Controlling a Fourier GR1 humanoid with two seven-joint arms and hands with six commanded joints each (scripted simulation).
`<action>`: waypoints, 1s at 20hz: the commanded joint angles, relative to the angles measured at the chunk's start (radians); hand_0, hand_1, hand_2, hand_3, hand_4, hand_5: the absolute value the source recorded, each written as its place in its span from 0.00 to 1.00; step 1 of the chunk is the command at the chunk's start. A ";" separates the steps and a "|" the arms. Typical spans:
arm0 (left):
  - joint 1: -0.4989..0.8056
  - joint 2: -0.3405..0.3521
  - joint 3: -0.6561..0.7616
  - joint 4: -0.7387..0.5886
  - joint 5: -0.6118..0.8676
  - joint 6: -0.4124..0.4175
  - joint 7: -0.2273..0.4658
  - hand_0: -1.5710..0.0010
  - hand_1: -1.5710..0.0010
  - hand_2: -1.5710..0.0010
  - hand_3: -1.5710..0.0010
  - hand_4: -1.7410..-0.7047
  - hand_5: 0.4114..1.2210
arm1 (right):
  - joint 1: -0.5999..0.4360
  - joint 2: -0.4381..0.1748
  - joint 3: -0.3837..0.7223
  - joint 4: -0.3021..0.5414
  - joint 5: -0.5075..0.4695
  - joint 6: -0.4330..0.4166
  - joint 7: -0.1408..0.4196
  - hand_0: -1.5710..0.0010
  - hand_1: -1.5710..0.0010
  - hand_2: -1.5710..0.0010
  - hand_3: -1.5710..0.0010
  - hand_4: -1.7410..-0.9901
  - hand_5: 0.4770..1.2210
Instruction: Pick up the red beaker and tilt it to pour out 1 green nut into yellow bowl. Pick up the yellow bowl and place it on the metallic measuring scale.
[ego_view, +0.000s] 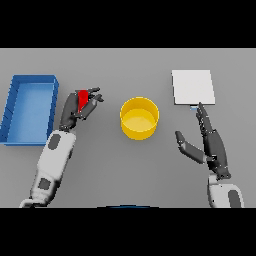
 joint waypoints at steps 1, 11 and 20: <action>0.004 0.002 0.011 -0.011 0.024 -0.018 -0.016 0.09 0.08 0.08 0.11 0.15 0.94 | 0.010 0.000 0.000 -0.004 0.002 -0.002 -0.003 1.00 1.00 1.00 1.00 0.65 0.22; -0.016 0.045 0.002 -0.167 0.096 -0.122 0.042 0.01 0.01 0.01 0.01 0.02 0.89 | -0.003 -0.012 0.001 0.002 0.035 -0.019 -0.018 1.00 1.00 1.00 1.00 0.69 0.24; -0.064 0.102 -0.139 -0.221 -0.104 -0.124 0.155 0.00 0.00 0.00 0.00 0.01 0.88 | -0.006 -0.023 0.000 0.011 0.060 -0.030 -0.023 1.00 1.00 1.00 1.00 0.72 0.24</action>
